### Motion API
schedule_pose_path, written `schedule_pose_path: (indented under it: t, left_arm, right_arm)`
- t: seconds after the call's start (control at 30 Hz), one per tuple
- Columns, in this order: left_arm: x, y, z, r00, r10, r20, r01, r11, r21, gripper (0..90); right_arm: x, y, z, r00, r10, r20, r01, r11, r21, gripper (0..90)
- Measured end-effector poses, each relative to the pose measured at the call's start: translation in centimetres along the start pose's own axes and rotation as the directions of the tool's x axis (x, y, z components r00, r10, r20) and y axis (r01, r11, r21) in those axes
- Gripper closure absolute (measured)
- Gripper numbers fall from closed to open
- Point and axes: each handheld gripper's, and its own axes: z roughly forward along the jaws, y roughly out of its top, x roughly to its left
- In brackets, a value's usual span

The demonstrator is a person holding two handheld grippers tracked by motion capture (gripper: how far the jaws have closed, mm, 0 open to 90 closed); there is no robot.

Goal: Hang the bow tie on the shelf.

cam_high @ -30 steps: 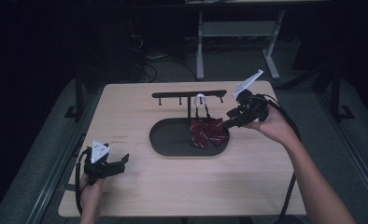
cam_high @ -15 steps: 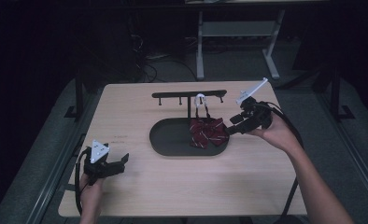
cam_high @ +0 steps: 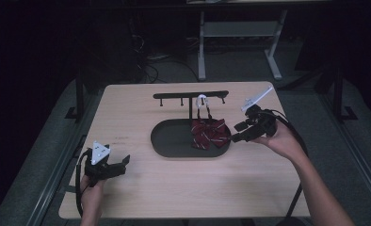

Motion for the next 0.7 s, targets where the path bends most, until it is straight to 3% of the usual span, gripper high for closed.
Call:
schedule_pose_path:
  t: [0.7]
  left_arm:
    - [0.0,0.0,0.0,1.0,-0.001,0.0,0.001,1.0,0.0,13.6]
  right_arm:
    - [0.6,-2.0,1.0,0.9992,0.028,-0.027,-0.028,1.0,0.004,44.1]
